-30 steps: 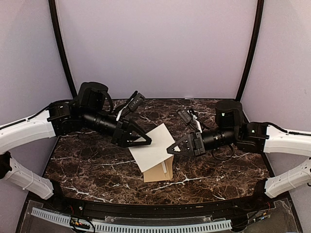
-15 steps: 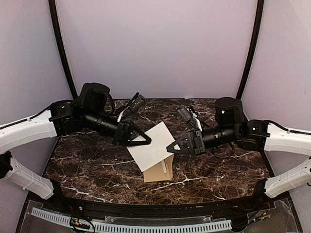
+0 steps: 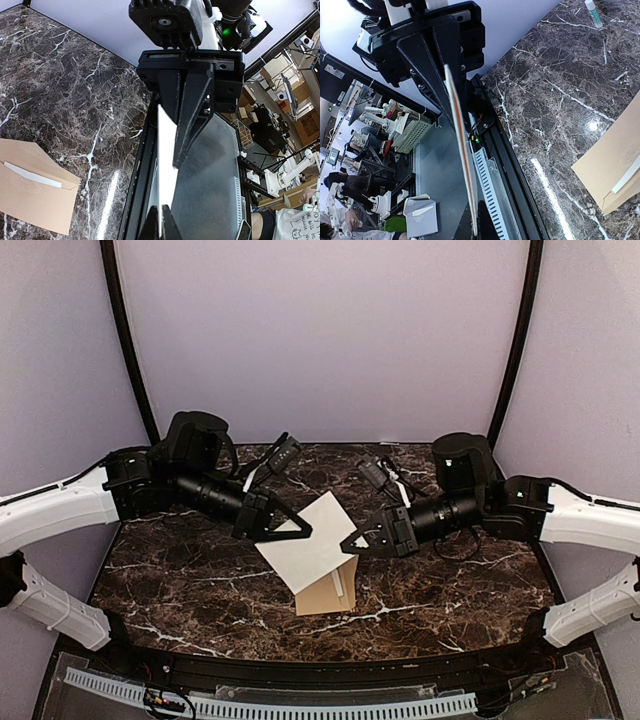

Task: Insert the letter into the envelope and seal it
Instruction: Fold the letter.

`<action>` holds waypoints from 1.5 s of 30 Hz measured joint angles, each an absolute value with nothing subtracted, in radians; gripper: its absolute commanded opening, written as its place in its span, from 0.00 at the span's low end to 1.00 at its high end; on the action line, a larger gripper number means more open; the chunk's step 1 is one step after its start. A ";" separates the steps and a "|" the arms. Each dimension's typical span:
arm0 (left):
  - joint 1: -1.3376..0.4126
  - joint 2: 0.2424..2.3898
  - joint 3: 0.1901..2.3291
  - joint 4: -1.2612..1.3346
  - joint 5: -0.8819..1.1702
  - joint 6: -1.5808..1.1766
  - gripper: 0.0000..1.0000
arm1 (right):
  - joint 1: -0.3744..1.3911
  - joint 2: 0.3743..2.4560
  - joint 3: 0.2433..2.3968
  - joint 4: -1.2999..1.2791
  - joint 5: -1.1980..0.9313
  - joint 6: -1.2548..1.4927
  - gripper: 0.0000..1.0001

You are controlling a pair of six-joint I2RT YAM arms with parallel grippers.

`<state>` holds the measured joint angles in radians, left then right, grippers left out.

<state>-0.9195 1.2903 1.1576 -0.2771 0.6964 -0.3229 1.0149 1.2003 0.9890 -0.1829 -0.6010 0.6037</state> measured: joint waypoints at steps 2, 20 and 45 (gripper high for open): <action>-0.920 1.290 1.157 -0.276 0.698 -0.326 0.00 | 1.015 1.201 0.989 -0.188 -0.597 0.601 0.00; -0.920 1.181 0.964 0.080 0.519 -0.558 0.00 | 1.016 1.019 0.854 -0.021 -0.316 0.718 0.75; -1.069 1.154 0.847 0.575 0.106 -0.830 0.00 | 1.082 1.210 0.790 0.505 -0.215 0.919 0.47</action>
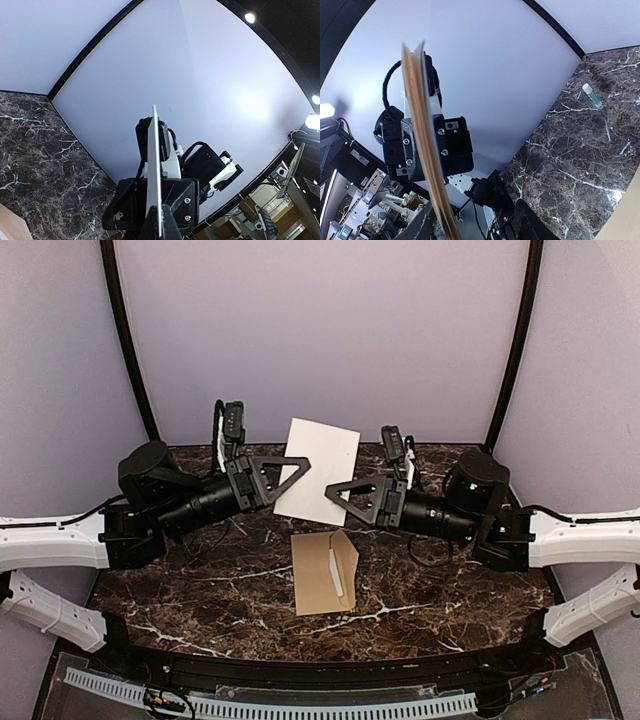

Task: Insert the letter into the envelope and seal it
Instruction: Fold the letter.

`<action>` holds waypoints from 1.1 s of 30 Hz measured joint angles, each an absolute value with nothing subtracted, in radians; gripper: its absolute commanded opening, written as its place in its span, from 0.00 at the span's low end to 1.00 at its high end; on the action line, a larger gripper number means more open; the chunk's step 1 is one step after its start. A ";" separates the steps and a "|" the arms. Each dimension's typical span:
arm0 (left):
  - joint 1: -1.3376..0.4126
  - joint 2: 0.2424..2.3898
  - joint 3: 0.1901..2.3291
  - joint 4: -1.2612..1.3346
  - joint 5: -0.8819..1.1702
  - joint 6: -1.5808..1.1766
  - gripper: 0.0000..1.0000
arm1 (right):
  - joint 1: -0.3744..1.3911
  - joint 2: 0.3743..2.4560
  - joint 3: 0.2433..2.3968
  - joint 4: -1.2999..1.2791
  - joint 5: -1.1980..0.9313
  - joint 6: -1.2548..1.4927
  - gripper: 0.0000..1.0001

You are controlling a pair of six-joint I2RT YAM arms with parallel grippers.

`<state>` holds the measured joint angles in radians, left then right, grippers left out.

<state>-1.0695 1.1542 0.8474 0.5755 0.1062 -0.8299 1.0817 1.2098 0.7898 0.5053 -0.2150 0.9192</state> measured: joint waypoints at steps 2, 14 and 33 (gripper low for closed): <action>-1.072 1.159 0.847 0.582 0.104 -0.833 0.00 | 1.083 1.216 0.799 0.522 -0.215 0.919 0.44; -1.076 1.161 0.846 0.583 0.093 -0.834 0.00 | 1.085 1.229 0.839 0.561 -0.215 0.913 0.27; -1.076 1.173 0.846 0.579 0.105 -0.840 0.16 | 1.086 1.230 0.845 0.575 -0.202 0.896 0.00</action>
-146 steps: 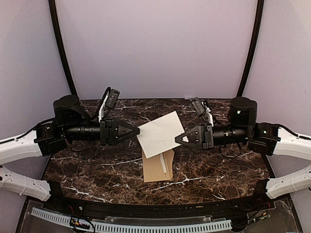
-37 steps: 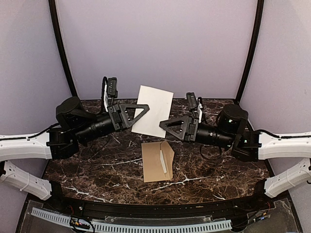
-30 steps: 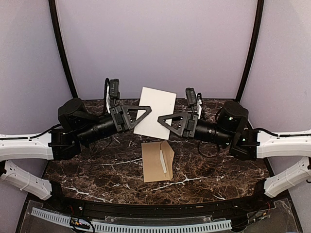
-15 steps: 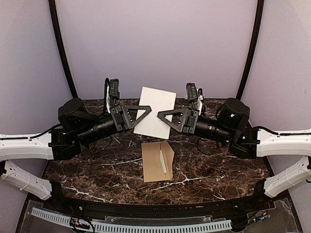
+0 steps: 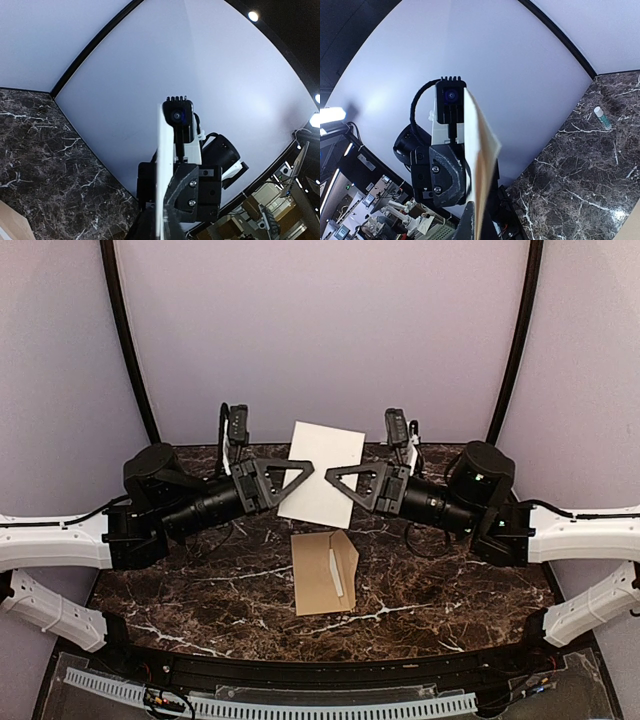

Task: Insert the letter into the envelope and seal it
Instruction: Fold the letter, then place the letter in the envelope.

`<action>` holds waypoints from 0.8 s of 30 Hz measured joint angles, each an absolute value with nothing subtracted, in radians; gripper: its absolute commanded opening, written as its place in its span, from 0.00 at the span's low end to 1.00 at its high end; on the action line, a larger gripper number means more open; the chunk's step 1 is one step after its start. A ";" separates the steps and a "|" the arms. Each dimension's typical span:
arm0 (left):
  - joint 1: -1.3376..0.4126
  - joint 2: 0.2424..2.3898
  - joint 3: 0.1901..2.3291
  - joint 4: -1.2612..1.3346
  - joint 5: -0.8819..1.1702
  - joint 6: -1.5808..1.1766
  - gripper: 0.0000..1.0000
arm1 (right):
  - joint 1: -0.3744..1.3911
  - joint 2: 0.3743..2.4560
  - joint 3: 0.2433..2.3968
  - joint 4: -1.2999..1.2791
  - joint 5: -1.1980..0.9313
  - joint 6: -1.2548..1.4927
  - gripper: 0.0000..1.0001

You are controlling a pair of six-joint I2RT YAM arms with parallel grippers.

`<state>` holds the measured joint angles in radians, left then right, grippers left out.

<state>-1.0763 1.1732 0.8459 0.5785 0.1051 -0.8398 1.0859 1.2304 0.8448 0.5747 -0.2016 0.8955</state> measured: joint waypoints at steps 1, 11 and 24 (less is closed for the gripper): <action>-1.076 1.173 0.846 0.574 0.105 -0.838 0.22 | 1.086 1.229 0.845 0.570 -0.197 0.893 0.00; -1.071 1.163 0.850 0.336 0.086 -0.802 0.75 | 1.086 1.084 0.845 0.280 -0.002 0.847 0.00; -0.957 1.162 0.778 0.147 0.184 -0.854 0.67 | 1.086 0.950 0.821 -0.155 0.195 0.836 0.00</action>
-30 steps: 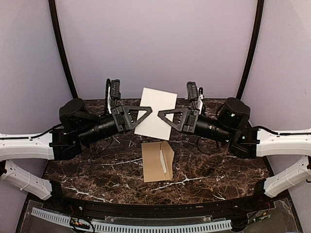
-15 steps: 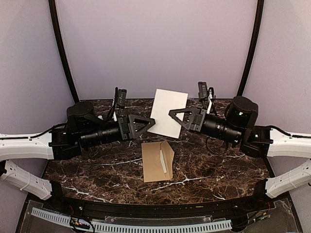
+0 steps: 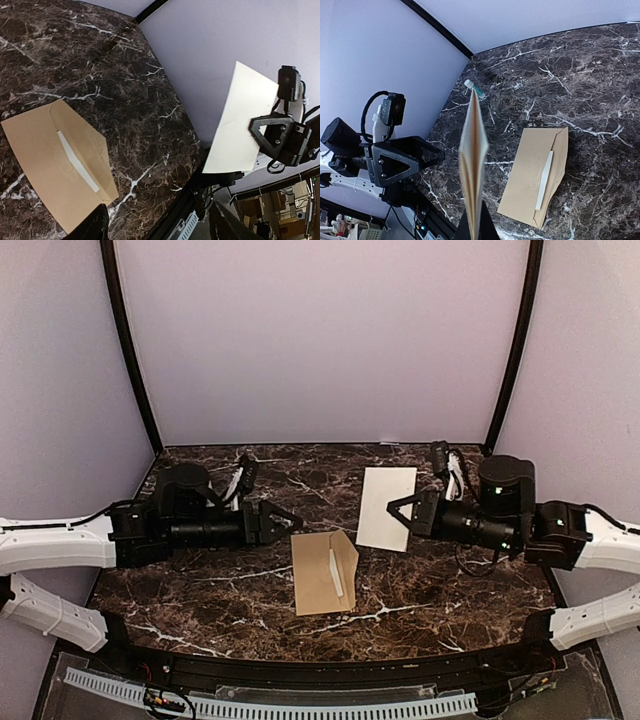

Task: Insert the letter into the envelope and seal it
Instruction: Place the letter in the envelope.

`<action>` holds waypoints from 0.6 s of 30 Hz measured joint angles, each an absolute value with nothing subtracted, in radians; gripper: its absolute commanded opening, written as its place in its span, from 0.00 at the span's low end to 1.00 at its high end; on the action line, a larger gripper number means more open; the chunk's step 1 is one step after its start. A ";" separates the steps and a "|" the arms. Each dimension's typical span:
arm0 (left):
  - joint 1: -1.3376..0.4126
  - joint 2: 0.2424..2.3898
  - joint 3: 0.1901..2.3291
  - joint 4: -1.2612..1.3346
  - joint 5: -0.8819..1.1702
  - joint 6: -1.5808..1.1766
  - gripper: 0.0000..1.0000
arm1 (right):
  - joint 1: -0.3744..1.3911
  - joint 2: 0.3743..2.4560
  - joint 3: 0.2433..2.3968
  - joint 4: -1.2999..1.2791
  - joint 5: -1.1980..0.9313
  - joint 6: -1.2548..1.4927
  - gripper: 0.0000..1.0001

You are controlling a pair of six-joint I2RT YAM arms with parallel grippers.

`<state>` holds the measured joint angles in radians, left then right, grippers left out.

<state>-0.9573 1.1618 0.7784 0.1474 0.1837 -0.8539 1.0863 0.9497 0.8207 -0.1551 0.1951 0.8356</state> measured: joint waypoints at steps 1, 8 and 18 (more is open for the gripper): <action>-0.939 1.169 0.751 0.148 0.192 -0.860 0.68 | 1.086 0.953 0.820 -0.169 0.195 0.831 0.00; -0.879 1.223 0.663 0.149 0.224 -0.873 0.68 | 1.083 1.076 0.824 -0.196 0.161 0.808 0.00; -0.829 1.363 0.633 0.201 0.246 -0.870 0.52 | 0.966 1.227 0.824 -0.145 -0.007 0.785 0.00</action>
